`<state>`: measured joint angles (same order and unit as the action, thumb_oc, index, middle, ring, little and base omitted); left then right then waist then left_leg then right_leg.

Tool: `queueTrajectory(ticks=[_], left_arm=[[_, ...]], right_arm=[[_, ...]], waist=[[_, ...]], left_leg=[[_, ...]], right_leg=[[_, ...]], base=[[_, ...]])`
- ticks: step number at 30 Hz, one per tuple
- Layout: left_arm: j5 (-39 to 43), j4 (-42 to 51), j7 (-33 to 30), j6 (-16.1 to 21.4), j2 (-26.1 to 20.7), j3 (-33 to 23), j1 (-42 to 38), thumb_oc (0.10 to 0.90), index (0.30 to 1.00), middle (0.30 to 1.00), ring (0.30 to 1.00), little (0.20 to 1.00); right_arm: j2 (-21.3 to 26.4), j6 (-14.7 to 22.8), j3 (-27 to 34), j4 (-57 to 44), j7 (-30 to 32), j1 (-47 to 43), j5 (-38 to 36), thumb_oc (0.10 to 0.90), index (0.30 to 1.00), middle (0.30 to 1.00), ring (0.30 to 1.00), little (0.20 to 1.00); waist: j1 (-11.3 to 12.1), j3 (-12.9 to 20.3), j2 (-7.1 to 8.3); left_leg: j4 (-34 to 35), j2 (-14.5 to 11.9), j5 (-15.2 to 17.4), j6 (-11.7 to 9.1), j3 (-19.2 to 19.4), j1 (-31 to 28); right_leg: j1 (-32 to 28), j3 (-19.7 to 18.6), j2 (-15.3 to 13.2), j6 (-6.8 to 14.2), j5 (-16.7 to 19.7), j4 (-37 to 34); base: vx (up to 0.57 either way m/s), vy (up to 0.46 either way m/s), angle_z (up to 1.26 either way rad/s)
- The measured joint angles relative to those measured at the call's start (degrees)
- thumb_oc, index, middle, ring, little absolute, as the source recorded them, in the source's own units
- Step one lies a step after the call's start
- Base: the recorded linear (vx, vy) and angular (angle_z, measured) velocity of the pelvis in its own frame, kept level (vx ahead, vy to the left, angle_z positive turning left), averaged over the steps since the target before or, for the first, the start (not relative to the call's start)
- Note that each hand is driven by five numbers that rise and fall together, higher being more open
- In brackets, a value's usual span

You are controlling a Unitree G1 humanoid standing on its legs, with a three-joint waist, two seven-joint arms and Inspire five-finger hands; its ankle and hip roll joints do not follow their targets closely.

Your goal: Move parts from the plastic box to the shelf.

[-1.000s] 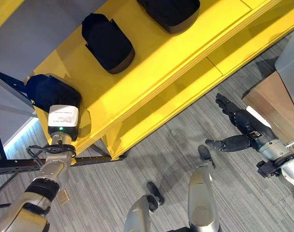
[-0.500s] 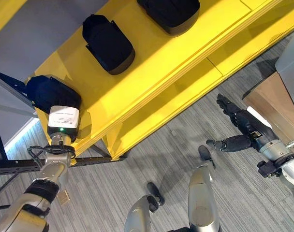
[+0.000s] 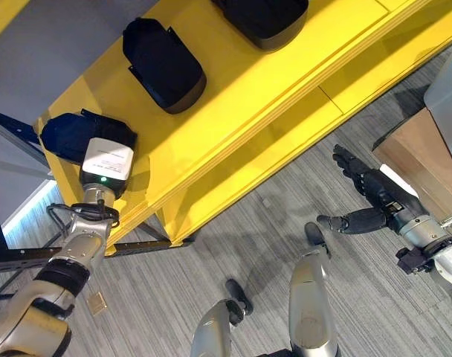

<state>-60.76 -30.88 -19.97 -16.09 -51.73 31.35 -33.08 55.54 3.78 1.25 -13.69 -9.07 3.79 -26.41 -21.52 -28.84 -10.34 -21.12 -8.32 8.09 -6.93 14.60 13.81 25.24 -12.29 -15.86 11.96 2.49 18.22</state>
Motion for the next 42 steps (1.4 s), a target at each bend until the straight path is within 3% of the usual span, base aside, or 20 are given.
queueTrajectory(ticks=[7, 22, 42], left_arm=[[-0.75, 0.07, -1.00, 0.82, 0.00, 2.58, -2.27, 0.900, 1.000, 1.000, 1.000, 1.000], [-0.22, 1.24, -0.67, 1.03, -0.02, 2.79, -1.18, 0.900, 1.000, 1.000, 1.000, 1.000], [-0.24, 2.01, -2.31, 1.64, -1.45, -0.30, 7.09, 0.900, 1.000, 1.000, 1.000, 1.000]], right_arm=[[0.20, 0.31, -0.39, 0.09, -0.64, -0.04, -0.82, 0.900, 1.000, 1.000, 1.000, 1.000], [0.51, 0.80, -0.50, 0.16, -0.55, 0.06, -0.82, 0.900, 1.000, 1.000, 1.000, 1.000], [0.56, 0.81, -0.42, 0.15, -0.39, 0.16, -0.82, 0.900, 1.000, 1.000, 1.000, 1.000]], waist=[[-0.55, 0.00, 0.00], [-0.24, 0.00, 0.00], [0.64, 0.07, -0.11]], left_leg=[[0.52, 0.29, 0.00, 0.03, 0.86, -0.88], [0.52, 0.47, -0.16, 0.49, 0.86, -0.76], [2.73, 0.65, -1.22, 0.26, 0.95, -2.79]], right_leg=[[-0.01, -0.91, -0.01, -0.01, -0.02, 0.11], [0.29, -1.15, -0.11, -0.18, -0.16, 0.33], [-0.92, -0.95, -0.15, -0.26, 0.06, -0.16]], base=[[0.01, 0.008, -0.04], [-0.01, -0.001, 0.00], [0.00, 0.000, 0.00]])
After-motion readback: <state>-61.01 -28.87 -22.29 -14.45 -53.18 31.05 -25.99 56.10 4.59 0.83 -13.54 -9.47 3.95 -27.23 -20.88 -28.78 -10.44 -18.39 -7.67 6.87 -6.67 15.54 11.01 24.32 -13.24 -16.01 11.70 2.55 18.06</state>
